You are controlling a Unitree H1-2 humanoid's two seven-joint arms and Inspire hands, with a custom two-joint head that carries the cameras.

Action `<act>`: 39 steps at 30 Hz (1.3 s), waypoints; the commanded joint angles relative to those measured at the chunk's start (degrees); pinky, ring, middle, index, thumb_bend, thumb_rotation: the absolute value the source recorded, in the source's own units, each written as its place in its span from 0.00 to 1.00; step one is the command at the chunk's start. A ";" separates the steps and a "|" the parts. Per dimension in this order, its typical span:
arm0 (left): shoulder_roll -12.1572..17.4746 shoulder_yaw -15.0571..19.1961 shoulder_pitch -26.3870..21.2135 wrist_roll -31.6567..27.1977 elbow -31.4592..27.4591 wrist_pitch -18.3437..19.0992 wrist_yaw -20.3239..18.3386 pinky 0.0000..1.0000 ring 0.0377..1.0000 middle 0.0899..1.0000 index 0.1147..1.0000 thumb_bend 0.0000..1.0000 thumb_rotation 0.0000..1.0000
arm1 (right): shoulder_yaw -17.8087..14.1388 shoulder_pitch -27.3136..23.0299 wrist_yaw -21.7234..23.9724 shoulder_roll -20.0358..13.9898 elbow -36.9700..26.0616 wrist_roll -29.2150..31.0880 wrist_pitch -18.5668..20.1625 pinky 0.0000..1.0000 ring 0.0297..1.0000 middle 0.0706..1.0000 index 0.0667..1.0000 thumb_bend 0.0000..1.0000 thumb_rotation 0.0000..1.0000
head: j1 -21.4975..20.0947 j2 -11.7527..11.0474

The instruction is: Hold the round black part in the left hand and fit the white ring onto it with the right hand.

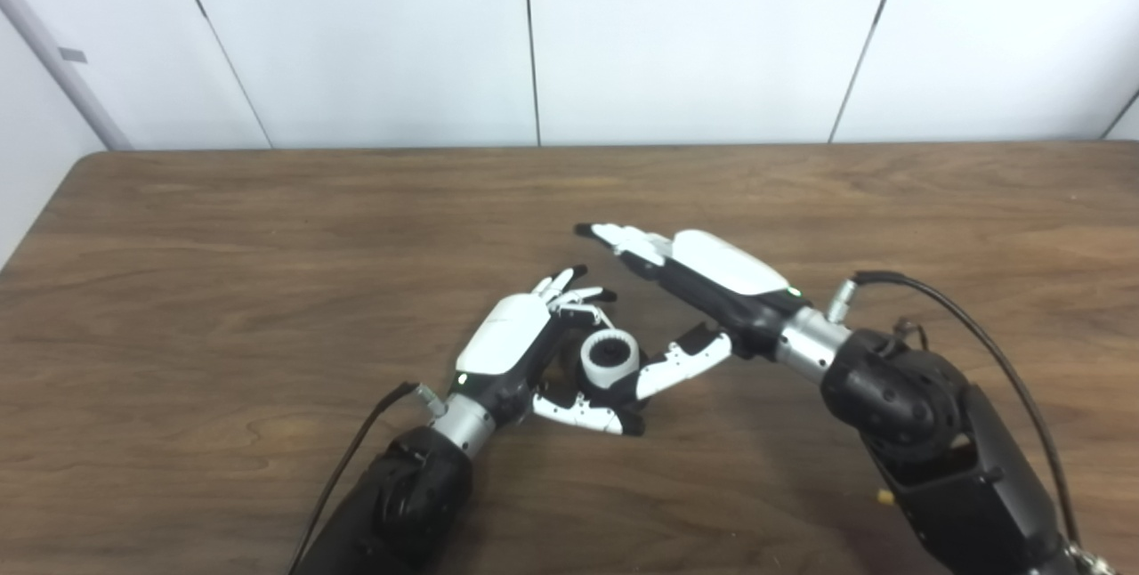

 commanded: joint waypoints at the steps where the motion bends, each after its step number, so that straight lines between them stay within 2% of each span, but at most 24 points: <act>1: 0.24 0.34 -0.41 0.11 4.01 0.78 1.06 1.00 1.00 0.84 0.41 0.52 0.05 | -3.15 0.88 -3.10 0.02 -1.49 3.94 -0.66 1.00 1.00 1.00 1.00 1.00 0.69 | 0.00 -0.38; 4: -0.06 0.49 -1.58 1.10 6.91 0.17 3.77 1.00 1.00 0.84 0.41 0.52 0.05 | -6.75 4.01 -6.30 0.23 -0.93 7.47 -2.92 0.98 1.00 1.00 1.00 0.98 0.76 | 0.17 -1.52; 7: -0.44 0.90 -2.59 2.12 9.96 -0.14 7.44 1.00 0.99 0.83 0.41 0.52 0.05 | -10.56 7.18 -9.40 0.43 0.12 11.73 -4.85 0.95 1.00 1.00 1.00 0.90 0.77 | 0.13 -2.43; 12: -0.87 1.49 -3.76 2.19 13.88 0.01 10.57 1.00 0.99 0.84 0.41 0.52 0.05 | -14.74 12.89 -14.20 0.11 2.08 14.50 -8.66 0.86 1.00 1.00 1.00 0.84 0.80 | -0.05 -4.37; 15: -0.54 0.59 -4.84 4.23 16.78 -0.20 13.32 1.00 0.99 0.84 0.41 0.52 0.05 | -16.48 16.96 -16.48 0.08 1.74 14.82 -9.53 0.83 0.97 1.00 1.00 0.72 0.79 | -0.28 -5.69; 19: 0.53 -2.44 -6.89 9.74 22.42 -0.71 19.84 1.00 0.98 0.83 0.41 0.52 0.05 | -18.85 22.80 -19.13 0.00 2.08 15.63 -10.51 0.87 0.98 1.00 1.00 0.68 0.75 | -0.55 -7.28; 23: 1.06 -4.36 -8.52 11.44 26.72 -1.33 23.01 1.00 0.99 0.83 0.41 0.52 0.05 | -19.89 26.41 -21.22 0.48 1.90 15.60 -10.94 0.92 1.00 1.00 1.00 0.63 0.70 | -0.74 -8.02; 27: 1.55 -5.69 -9.62 11.88 29.38 -1.41 23.81 1.00 0.99 0.84 0.41 0.52 0.05 | -20.04 28.84 -22.91 1.31 0.74 14.35 -10.14 0.91 0.98 1.00 1.00 0.61 0.71 | -1.53 -8.47; 36: 2.75 -8.54 -10.82 13.26 32.25 -1.56 25.97 1.00 0.98 0.83 0.41 0.52 0.05 | -19.46 28.86 -23.71 2.51 0.30 13.32 -9.18 0.92 0.98 1.00 1.00 0.56 0.68 | -1.78 -8.99; 39: 2.91 -8.82 -10.78 12.75 32.21 -1.60 26.15 1.00 0.98 0.83 0.41 0.52 0.05 | -19.38 28.77 -23.75 2.78 -0.02 13.17 -8.61 0.93 0.98 1.00 1.00 0.58 0.68 | -1.78 -9.06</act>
